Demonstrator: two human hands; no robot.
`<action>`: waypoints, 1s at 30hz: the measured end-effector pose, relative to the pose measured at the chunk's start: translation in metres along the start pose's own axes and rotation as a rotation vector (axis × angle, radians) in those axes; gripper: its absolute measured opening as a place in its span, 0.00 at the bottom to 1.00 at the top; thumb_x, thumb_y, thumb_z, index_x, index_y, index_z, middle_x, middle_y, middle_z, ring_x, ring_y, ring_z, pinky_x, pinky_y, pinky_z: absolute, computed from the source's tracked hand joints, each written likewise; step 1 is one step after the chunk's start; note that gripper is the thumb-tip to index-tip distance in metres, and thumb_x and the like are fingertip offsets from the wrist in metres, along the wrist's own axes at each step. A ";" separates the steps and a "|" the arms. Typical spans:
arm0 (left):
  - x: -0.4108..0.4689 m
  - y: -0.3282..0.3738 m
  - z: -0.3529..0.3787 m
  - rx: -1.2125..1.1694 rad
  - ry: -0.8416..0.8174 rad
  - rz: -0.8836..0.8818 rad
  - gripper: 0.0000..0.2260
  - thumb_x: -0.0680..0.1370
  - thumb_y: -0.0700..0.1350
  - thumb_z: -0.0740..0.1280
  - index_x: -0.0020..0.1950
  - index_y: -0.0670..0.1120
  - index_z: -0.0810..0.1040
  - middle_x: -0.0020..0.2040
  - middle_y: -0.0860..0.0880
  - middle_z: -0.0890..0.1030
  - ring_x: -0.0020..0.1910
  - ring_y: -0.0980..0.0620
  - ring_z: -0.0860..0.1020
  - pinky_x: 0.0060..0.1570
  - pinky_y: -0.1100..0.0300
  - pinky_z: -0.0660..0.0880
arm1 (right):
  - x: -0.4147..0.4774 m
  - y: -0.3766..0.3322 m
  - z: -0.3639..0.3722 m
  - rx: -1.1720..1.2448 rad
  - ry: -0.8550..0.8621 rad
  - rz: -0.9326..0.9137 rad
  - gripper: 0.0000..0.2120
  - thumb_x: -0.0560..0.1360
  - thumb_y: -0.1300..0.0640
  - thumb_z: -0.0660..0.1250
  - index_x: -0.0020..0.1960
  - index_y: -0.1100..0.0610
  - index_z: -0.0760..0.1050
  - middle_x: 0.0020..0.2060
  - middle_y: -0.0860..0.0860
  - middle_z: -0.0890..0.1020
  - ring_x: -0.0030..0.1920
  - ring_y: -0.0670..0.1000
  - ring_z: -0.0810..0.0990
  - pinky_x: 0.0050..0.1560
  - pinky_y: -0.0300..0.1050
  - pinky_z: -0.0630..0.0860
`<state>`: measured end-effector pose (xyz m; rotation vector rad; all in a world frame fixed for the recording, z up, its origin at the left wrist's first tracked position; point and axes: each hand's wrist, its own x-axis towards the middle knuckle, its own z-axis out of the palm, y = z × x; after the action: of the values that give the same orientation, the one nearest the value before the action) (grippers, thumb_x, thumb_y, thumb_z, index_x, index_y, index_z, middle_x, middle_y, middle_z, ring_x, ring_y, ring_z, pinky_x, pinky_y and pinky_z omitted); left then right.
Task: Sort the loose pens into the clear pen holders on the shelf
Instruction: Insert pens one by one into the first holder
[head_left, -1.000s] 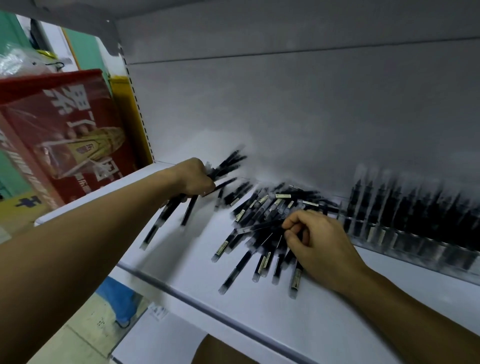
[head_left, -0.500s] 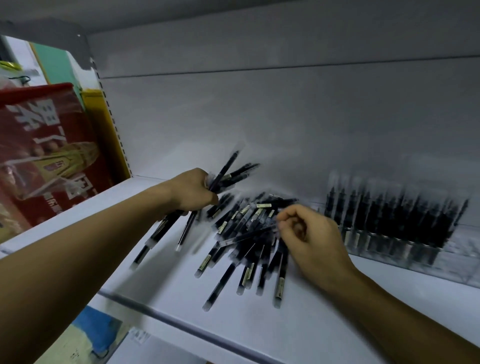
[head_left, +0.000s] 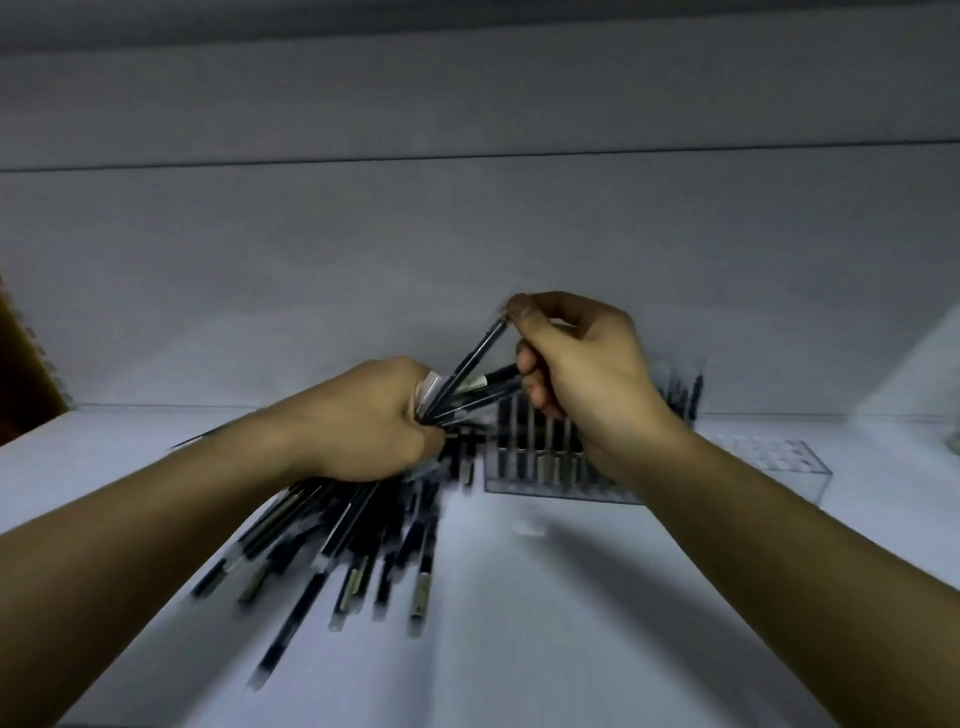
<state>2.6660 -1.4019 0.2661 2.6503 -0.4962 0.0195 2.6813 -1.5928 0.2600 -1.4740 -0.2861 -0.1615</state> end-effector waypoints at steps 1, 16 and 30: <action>0.005 0.006 0.004 -0.010 -0.007 0.026 0.07 0.75 0.40 0.68 0.39 0.41 0.72 0.28 0.51 0.71 0.27 0.54 0.70 0.30 0.59 0.68 | -0.001 -0.004 -0.009 -0.010 0.023 -0.008 0.07 0.82 0.54 0.67 0.53 0.57 0.81 0.28 0.49 0.76 0.23 0.47 0.69 0.24 0.37 0.67; 0.044 0.070 0.046 -0.343 -0.028 0.264 0.07 0.76 0.36 0.67 0.40 0.46 0.75 0.32 0.52 0.72 0.32 0.53 0.71 0.34 0.59 0.66 | -0.019 -0.036 -0.084 -0.130 0.285 -0.225 0.09 0.81 0.56 0.68 0.43 0.57 0.81 0.30 0.49 0.79 0.23 0.45 0.70 0.26 0.37 0.67; 0.056 0.057 0.093 -0.324 -0.244 0.153 0.08 0.79 0.47 0.69 0.45 0.43 0.76 0.30 0.47 0.70 0.27 0.52 0.69 0.28 0.56 0.67 | -0.019 -0.008 -0.160 0.145 0.616 -0.083 0.11 0.81 0.59 0.56 0.40 0.55 0.68 0.33 0.52 0.72 0.30 0.53 0.73 0.29 0.41 0.69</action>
<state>2.6927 -1.5088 0.2110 2.3029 -0.7160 -0.3148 2.6757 -1.7535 0.2508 -1.2029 0.1398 -0.6336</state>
